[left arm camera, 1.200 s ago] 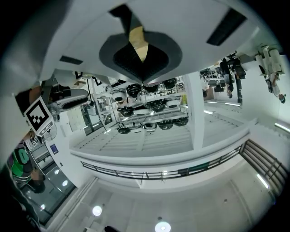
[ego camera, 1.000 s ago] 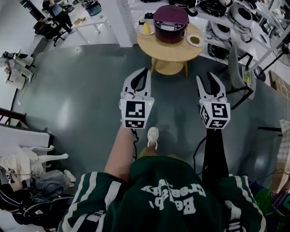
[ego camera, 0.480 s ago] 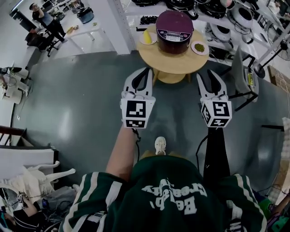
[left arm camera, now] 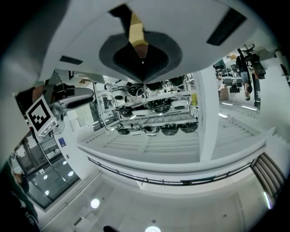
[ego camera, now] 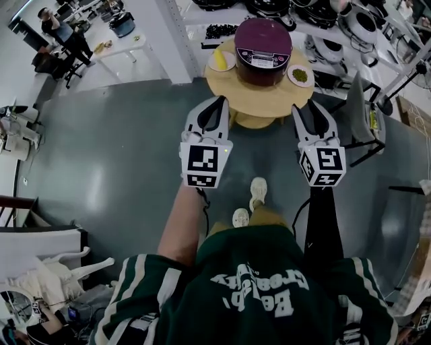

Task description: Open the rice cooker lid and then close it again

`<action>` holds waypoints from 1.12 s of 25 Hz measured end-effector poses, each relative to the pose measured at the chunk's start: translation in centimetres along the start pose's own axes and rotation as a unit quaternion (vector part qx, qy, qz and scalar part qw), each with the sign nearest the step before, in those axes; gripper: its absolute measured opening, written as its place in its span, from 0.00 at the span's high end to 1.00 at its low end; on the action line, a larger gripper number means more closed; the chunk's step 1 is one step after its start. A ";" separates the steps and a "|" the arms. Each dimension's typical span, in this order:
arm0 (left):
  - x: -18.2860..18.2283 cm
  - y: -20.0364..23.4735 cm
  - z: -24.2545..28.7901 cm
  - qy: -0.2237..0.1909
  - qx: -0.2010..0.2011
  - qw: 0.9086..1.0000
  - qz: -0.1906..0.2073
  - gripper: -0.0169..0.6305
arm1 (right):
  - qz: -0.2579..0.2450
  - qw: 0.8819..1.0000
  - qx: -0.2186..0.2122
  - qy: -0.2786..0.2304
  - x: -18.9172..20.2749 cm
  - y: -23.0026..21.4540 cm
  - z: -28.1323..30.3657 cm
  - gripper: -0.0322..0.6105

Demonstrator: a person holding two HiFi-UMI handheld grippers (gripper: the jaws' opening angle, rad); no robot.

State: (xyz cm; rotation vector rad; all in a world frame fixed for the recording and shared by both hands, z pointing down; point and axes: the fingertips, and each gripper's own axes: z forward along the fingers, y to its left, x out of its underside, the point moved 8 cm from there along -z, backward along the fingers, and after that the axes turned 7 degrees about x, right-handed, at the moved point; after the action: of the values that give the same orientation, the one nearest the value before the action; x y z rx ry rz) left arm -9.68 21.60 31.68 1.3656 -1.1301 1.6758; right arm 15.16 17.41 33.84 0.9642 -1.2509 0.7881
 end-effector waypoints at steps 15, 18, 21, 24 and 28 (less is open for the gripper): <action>1.9 6.9 15.5 0.008 0.012 1.000 -0.006 0.97 | 0.005 1.000 -0.023 -0.004 1.3 -4.9 17.3 0.67; 2.0 8.4 19.2 0.002 0.009 1.000 -0.002 0.97 | 0.007 1.000 -0.030 -0.002 1.6 -6.2 21.2 0.67; 2.5 9.6 22.5 0.008 0.012 1.000 -0.003 0.97 | 0.011 0.999 -0.040 0.006 2.2 -7.2 24.4 0.66; 2.9 10.1 25.2 0.010 0.018 1.000 0.000 0.97 | 0.010 0.998 -0.054 0.023 3.1 -8.2 26.9 0.66; 3.6 10.3 27.9 0.015 0.026 1.000 0.005 0.97 | 0.008 0.996 -0.079 0.043 4.0 -8.7 29.5 0.66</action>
State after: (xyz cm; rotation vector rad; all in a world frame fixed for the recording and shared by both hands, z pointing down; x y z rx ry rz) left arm -9.19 -8.14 35.00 1.3652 -1.0837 1.7379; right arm 11.71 -13.19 37.72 0.7868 -1.2279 0.7237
